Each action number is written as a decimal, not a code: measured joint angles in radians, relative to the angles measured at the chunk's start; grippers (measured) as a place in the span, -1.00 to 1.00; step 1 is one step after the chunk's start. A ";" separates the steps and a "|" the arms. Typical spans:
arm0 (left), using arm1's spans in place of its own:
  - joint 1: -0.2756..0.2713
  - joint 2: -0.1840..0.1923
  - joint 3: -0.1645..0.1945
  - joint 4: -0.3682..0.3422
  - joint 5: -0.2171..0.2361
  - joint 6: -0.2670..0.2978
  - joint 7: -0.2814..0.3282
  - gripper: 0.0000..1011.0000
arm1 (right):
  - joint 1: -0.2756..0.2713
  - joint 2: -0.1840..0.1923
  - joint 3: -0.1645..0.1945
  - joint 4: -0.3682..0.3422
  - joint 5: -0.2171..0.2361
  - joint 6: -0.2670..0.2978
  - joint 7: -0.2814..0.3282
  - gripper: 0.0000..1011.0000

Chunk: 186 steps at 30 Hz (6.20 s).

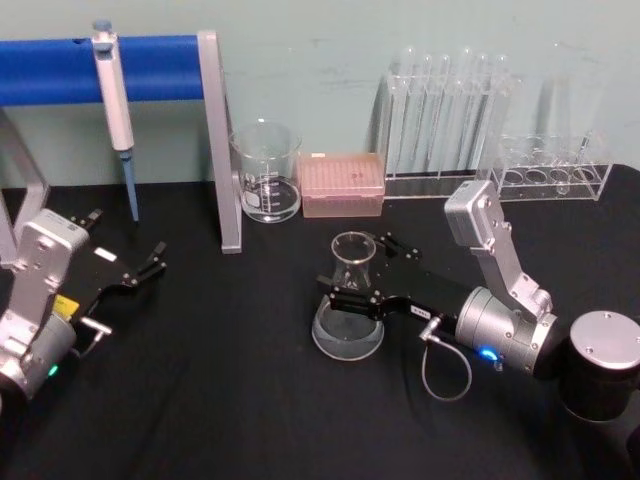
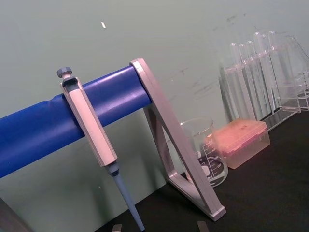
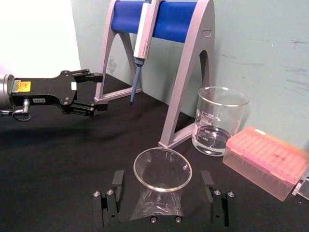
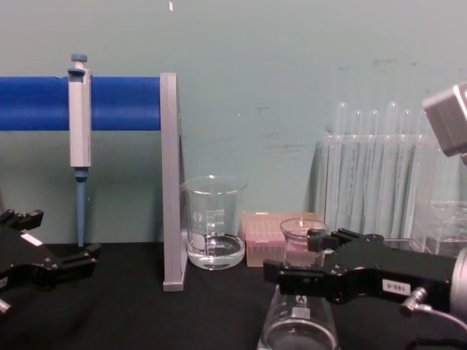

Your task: Grasp the erlenmeyer flask with one hand, shake it three times, then place it back.

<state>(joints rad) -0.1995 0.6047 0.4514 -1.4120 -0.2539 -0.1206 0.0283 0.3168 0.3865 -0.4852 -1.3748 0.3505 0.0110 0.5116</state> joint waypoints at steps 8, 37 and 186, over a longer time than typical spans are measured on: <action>0.000 0.000 0.000 0.000 0.000 0.000 0.000 0.98 | 0.000 0.000 0.000 0.000 0.002 0.000 0.000 0.62; 0.000 0.000 0.000 0.000 0.000 0.000 0.000 0.98 | -0.024 -0.002 0.041 -0.052 0.024 0.004 -0.037 -0.10; 0.000 0.000 0.000 0.000 0.000 0.000 0.000 0.98 | -0.111 0.036 0.195 -0.241 0.008 0.094 -0.191 -0.10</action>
<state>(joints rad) -0.1995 0.6047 0.4514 -1.4120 -0.2539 -0.1206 0.0283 0.2061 0.4225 -0.2901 -1.6160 0.3582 0.1045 0.3206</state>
